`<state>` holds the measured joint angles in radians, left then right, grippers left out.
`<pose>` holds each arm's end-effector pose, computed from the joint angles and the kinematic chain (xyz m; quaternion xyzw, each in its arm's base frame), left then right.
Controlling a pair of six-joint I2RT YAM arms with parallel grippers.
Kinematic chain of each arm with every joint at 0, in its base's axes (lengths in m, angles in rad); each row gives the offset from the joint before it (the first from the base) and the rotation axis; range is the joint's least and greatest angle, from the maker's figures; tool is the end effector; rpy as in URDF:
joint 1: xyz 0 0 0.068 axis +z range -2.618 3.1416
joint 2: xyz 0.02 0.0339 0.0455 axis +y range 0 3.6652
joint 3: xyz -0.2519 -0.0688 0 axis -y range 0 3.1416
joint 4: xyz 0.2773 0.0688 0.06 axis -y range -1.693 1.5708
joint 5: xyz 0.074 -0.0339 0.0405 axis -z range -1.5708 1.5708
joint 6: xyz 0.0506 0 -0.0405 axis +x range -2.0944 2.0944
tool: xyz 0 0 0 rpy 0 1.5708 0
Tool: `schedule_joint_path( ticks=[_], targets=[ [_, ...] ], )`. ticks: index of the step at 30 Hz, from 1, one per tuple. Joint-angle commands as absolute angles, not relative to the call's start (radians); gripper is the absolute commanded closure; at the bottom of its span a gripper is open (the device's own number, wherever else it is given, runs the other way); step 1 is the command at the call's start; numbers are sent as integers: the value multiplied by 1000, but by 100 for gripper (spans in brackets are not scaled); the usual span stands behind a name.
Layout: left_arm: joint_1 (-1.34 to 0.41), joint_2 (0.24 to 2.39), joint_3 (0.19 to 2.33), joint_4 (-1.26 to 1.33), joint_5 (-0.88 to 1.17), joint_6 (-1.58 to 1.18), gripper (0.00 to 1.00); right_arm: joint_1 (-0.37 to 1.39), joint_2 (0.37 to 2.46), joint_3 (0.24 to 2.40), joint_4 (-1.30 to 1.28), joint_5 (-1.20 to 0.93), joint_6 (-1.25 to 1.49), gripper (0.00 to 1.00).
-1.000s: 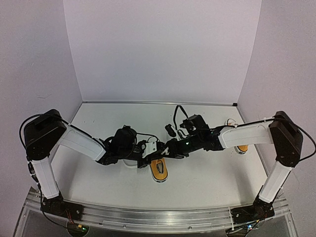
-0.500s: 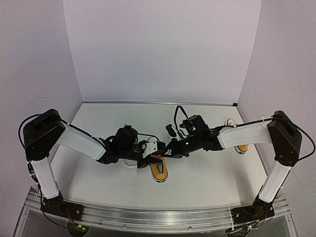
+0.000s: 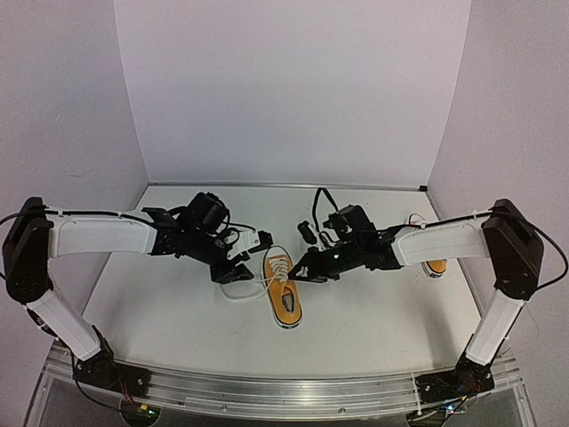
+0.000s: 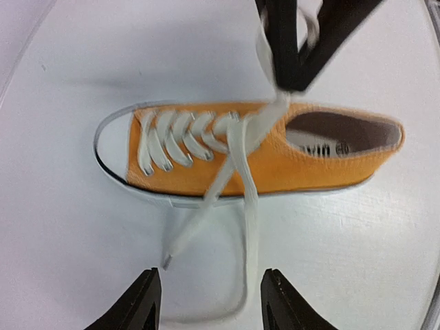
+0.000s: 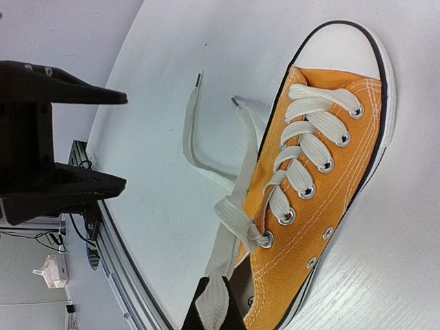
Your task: Tie the shoes
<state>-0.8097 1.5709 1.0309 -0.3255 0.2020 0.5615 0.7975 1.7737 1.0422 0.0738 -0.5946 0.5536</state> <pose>0.2470 -0.2741 0.1802 0.6181 0.7007 -0.1364 0.3293 0.2654 0.3124 0.1488 -0.2326 0.8361 0.4688 0.1645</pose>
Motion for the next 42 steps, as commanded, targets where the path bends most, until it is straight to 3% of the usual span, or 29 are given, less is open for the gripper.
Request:
schedule_joint_path(
  ticks=[1,14,21,26,29,31,37,42],
  targets=[
    [-775,1637,1108,-605,169,621,49,800,1791,1088,84,-589,540,100],
    [-729,1929,1268,-742,168,733,50,800,1799,1101,84,-584,541,100],
    [-729,1935,1248,-802,189,704,53,800,1811,1111,83,-582,539,100],
    [-730,1887,1208,-815,196,690,69,800,1815,1118,83,-582,536,100],
    [-731,1877,1220,-853,185,677,93,801,1822,1125,81,-583,534,100],
    [-739,1858,1234,-875,196,668,100,801,1825,1131,80,-583,533,100],
    [-881,1740,1252,-829,281,656,100,797,1832,1144,76,-570,530,100],
    [-1000,1657,1232,-613,462,640,100,774,1824,1149,72,-572,525,100]
  ],
)
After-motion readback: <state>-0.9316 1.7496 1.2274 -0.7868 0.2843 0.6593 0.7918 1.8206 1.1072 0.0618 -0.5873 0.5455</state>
